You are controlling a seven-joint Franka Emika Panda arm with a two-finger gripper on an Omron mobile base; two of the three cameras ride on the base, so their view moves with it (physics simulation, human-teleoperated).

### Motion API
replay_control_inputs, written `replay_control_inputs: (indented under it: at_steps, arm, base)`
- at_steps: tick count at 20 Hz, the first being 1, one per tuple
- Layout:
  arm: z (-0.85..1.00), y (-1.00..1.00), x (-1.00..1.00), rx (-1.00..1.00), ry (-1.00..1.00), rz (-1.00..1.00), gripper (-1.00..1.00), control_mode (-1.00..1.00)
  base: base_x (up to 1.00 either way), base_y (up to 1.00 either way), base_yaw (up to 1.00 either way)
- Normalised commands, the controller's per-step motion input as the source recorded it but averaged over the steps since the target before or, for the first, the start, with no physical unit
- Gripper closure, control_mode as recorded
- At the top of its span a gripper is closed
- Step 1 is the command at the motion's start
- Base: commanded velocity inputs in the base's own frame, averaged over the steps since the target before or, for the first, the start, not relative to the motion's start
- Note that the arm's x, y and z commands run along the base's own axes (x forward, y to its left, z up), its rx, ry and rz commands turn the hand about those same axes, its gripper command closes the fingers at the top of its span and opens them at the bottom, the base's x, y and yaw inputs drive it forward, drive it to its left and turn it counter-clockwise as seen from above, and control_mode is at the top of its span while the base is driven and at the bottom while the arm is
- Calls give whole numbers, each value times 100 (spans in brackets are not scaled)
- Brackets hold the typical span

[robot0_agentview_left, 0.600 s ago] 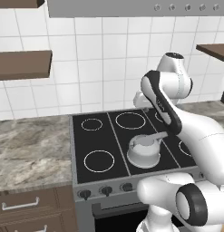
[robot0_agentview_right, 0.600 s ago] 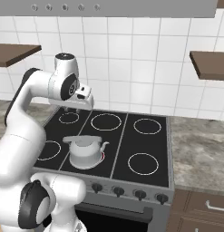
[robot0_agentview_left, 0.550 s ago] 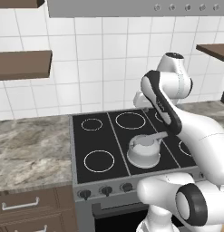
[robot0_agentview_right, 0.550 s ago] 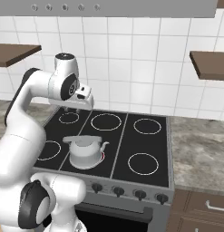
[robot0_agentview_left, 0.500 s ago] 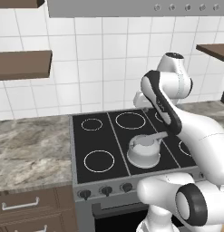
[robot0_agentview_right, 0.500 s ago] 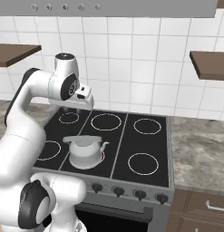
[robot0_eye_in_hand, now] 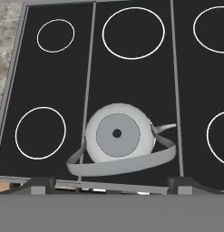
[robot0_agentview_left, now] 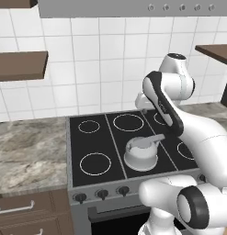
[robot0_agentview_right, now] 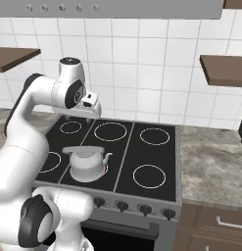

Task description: The kettle is done boiling. Turn off the stove, then wait for 300 timesteps before moving the kettle to the dining table.

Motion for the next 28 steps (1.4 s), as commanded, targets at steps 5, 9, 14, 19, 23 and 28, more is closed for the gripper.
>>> replay_control_inputs:
  at_steps: [5,9,14,19,23,28]
  arm:
    - [0,0,0,0,0,0,-100,100]
    - [0,0,0,0,0,0,-100,100]
    - [0,0,0,0,0,0,-100,100]
    - [0,0,0,0,0,0,-100,100]
    - [0,0,0,0,0,0,-100,100]
    - [0,0,0,0,0,0,-100,100]
  base:
    - [0,-30,0]
    - [0,-30,0]
    - [0,-43,0]
    - [0,-54,0]
    - [1,-53,0]
    - [1,-50,0]
